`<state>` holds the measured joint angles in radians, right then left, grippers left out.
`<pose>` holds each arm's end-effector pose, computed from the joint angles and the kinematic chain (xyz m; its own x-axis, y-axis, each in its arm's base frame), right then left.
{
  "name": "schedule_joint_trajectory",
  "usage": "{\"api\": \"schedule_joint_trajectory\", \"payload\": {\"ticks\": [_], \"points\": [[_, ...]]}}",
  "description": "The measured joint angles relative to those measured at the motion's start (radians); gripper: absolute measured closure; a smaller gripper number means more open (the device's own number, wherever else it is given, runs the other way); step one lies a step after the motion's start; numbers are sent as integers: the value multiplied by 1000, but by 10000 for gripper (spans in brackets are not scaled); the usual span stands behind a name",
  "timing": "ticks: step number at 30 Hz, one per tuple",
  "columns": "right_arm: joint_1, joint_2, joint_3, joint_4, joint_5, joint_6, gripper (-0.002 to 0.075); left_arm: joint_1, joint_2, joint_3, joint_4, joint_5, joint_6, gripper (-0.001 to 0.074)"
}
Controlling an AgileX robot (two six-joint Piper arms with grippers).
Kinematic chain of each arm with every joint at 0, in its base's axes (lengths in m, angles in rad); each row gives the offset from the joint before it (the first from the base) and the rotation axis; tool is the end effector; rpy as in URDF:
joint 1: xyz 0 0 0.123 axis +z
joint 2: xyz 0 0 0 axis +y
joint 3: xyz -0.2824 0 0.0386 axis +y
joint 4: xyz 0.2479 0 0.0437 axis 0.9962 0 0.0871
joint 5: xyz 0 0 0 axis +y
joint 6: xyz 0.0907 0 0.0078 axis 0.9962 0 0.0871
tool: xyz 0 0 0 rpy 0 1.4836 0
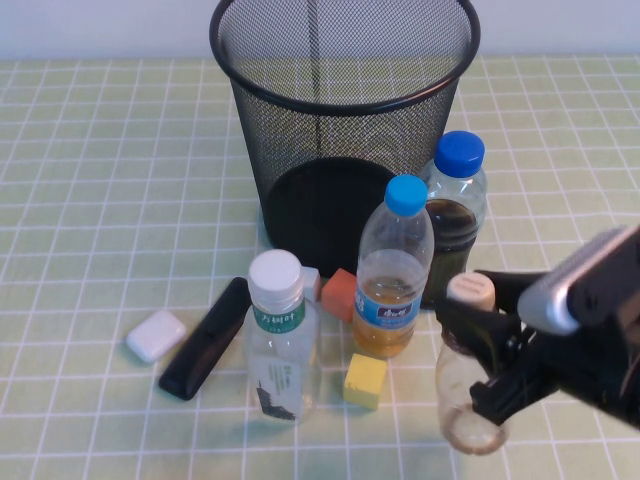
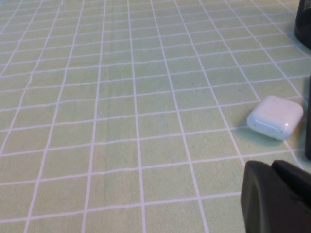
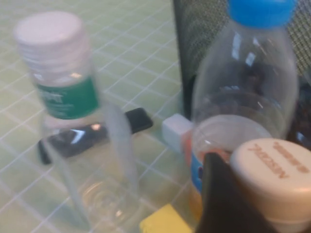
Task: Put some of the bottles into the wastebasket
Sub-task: Pick up a bottle from the table with right arm, then place the bottle in the trash can
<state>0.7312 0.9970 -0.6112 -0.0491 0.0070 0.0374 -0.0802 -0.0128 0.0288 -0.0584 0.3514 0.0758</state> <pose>0.1579 0.1416 0.3008 -0.2161 -0.2096 -0.9536 -0.6701 0.7422 -0.0113 0.0528 -0.0061 0.1725 -0.2730 0.0430 -0.9611 0.1051 0.9944 0.0146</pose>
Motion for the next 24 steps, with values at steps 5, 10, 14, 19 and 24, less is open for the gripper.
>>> {"api": "schedule_joint_trajectory", "payload": {"ticks": [5, 10, 14, 19, 24], "points": [[0, -6, -339, -262, 605, 367, 727, 0, 0, 0, 0, 0, 0, 739], [0, 58, -656, -449, 856, 482, 727, 0, 0, 0, 0, 0, 0, 739], [0, 162, -903, -497, 830, 427, 727, 0, 0, 0, 0, 0, 0, 739], [0, 383, -1277, -514, 830, 340, 727, 0, 0, 0, 0, 0, 0, 739], [0, 622, -1625, -500, 791, 272, 728, 0, 0, 0, 0, 0, 0, 739]]}}
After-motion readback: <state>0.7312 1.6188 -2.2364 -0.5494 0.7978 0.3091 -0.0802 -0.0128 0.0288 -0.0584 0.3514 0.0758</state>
